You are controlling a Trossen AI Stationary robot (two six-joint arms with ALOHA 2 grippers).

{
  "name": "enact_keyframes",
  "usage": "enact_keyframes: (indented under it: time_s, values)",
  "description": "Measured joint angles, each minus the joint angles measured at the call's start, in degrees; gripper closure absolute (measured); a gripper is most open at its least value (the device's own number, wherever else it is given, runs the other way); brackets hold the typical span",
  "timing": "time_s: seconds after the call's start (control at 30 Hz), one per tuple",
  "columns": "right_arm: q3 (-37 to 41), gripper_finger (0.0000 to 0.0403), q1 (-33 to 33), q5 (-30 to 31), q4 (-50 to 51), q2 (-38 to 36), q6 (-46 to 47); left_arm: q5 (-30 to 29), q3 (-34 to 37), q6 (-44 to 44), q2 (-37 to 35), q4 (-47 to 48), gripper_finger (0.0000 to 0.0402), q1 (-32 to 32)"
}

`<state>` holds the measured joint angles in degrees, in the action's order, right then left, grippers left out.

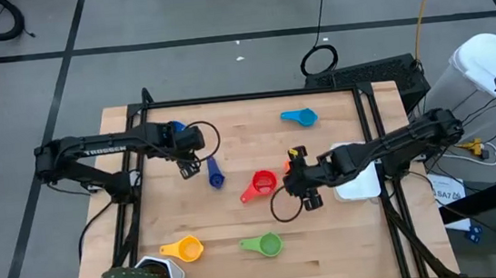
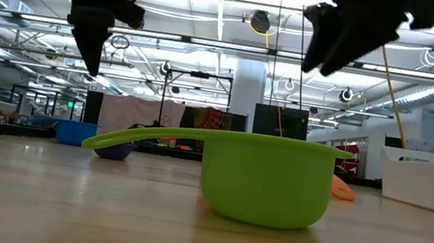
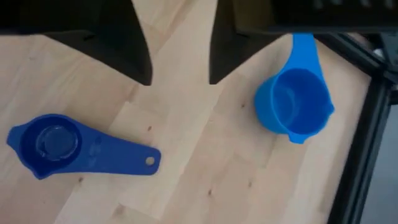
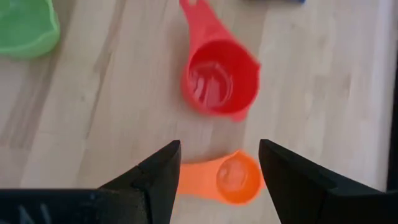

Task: Nest measuring cups in basket
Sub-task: Stack the blue measuring cup on top of the red measuring cup

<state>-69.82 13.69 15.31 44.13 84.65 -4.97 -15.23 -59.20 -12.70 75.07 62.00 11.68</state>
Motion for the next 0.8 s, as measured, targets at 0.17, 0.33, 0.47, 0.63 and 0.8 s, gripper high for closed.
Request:
enact_keyframes:
  time_s: [0.17,0.33,0.47,0.63,0.8]
  values:
    - [6.36,0.0193,1.52,-0.12,-1.65,-0.95,3.41,0.84,4.33,-0.14,0.02,-3.65,0.0171,0.23]
    - [12.01,0.0193,2.61,-0.09,-4.98,-3.28,6.04,-1.73,7.62,-1.95,0.02,-3.74,0.0140,1.58]
    - [15.58,0.0193,2.73,-0.28,-8.13,-6.46,7.73,-9.60,9.12,-4.74,0.04,-3.74,0.0139,1.87]
    - [18.13,0.0193,2.83,-0.30,-11.47,-10.71,9.26,-14.46,9.18,-7.05,0.04,-6.63,0.0158,1.90]
    - [18.73,0.0193,2.94,-0.25,-12.25,-13.76,10.69,-11.74,9.18,-2.56,0.62,-11.31,0.0174,3.25]
